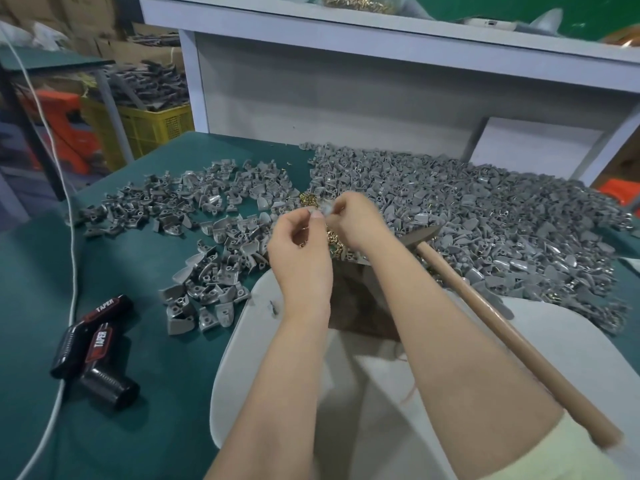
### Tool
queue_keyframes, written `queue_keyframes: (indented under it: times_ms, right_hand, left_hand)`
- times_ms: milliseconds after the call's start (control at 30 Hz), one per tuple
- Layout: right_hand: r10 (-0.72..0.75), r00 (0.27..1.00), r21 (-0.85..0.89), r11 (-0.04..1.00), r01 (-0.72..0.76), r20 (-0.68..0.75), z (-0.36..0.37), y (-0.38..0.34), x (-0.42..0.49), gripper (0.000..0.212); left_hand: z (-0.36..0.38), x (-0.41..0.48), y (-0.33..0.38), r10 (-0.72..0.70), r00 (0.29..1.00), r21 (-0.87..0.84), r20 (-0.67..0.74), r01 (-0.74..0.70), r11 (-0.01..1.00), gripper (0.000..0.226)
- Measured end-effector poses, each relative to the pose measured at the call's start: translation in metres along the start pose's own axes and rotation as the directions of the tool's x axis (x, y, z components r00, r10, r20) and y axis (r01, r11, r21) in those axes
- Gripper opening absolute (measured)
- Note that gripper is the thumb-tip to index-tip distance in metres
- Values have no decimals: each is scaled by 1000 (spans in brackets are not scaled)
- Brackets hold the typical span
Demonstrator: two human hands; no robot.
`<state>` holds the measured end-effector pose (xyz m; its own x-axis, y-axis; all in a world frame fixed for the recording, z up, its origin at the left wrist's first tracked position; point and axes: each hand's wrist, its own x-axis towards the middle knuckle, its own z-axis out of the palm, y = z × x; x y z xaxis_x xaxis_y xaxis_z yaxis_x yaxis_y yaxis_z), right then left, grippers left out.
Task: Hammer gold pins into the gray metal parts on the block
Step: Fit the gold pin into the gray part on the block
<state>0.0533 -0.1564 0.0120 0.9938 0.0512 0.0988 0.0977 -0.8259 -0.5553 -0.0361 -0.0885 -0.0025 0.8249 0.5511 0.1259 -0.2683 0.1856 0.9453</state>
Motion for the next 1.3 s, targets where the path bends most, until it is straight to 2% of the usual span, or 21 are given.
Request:
queue_keyframes:
  times_ms: [33, 100, 200, 267, 367, 433, 500, 600, 667, 967, 1167, 1300]
  right_hand:
    - [1, 999, 126, 992, 3, -34, -12, 5, -9, 13]
    - [12, 995, 259, 966, 14, -96, -36, 20, -29, 16]
    - [43, 991, 424, 906, 13, -124, -63, 43, -63, 14]
    - [55, 992, 535, 845, 14, -113, -69, 57, -86, 15]
    - [53, 988, 558, 829, 37, -145, -63, 70, -106, 17]
    - [32, 981, 518, 853, 72, -189, -54, 73, -110, 16]
    - [-10, 976, 444, 890, 108, -217, -44, 73, -109, 12]
    - [-65, 968, 236, 964, 124, -243, -32, 73, -106, 8]
    - [-92, 960, 166, 976, 139, -265, -29, 74, -105, 10]
    - [-112, 951, 137, 978, 156, -287, -29, 72, -109, 17]
    - [-143, 957, -17, 989, 144, -252, -33, 67, -108, 6]
    - [-142, 964, -38, 990, 136, -224, -35, 66, -107, 6]
  left_hand:
    - [1, -2, -1, 28, 997, 87, 76, -34, 996, 11]
    - [4, -8, -2, 88, 965, 270, 249, -156, 950, 8]
    - [8, -18, -4, 127, 885, 466, 448, -352, 812, 11]
    - [10, -22, -5, 88, 842, 572, 532, -434, 697, 15]
    - [10, -24, -8, -2, 808, 689, 589, -501, 524, 9]
    - [10, -24, -9, -9, 800, 714, 600, -530, 458, 8]
    - [9, -24, -8, -5, 800, 714, 600, -533, 454, 6]
    - [8, -22, -9, -3, 800, 710, 601, -532, 461, 5]
    - [8, -22, -9, 1, 797, 709, 604, -537, 457, 4]
    - [9, -21, -13, 22, 791, 697, 611, -552, 458, 7]
    - [9, -21, -12, 21, 787, 684, 617, -549, 480, 7]
    - [8, -21, -11, 12, 783, 679, 622, -547, 490, 6]
